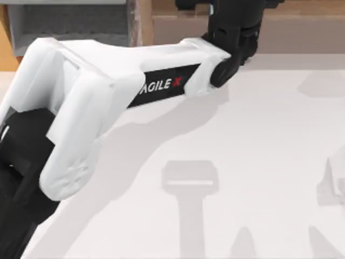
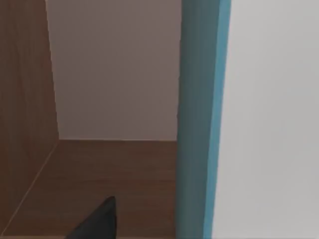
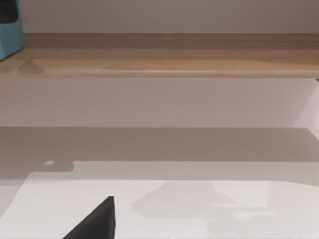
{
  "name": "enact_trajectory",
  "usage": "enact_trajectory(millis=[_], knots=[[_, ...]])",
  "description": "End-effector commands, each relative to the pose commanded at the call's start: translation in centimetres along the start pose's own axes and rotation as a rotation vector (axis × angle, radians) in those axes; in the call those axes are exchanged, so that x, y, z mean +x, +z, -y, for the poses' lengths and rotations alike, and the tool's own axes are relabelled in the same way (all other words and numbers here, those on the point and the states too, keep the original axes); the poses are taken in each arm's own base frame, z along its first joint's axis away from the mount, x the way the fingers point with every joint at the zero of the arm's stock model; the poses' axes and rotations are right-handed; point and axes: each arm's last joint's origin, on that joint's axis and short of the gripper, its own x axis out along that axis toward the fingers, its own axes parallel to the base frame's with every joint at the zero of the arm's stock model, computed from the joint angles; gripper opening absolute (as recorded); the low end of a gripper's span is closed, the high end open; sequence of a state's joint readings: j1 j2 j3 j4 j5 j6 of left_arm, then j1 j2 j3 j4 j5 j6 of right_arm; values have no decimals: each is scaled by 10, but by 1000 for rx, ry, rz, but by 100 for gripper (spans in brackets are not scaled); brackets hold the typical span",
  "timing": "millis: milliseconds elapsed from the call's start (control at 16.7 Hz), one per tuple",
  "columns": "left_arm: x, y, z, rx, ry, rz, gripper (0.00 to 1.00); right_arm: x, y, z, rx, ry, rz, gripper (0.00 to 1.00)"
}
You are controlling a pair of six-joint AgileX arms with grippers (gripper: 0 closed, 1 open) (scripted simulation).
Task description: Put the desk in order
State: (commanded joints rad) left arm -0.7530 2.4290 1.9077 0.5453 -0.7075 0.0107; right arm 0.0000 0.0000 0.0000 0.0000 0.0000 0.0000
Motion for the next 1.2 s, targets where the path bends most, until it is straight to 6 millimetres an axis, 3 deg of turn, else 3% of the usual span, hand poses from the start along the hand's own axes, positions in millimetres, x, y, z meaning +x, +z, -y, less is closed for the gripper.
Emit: enact_trajectory(millis=[720, 1200], knots=[[0, 0, 0, 0, 0, 0, 2, 0, 0, 0, 0, 0, 0, 100], [0, 0, 0, 0, 0, 0, 0, 0, 0, 0, 0, 0, 0, 100]])
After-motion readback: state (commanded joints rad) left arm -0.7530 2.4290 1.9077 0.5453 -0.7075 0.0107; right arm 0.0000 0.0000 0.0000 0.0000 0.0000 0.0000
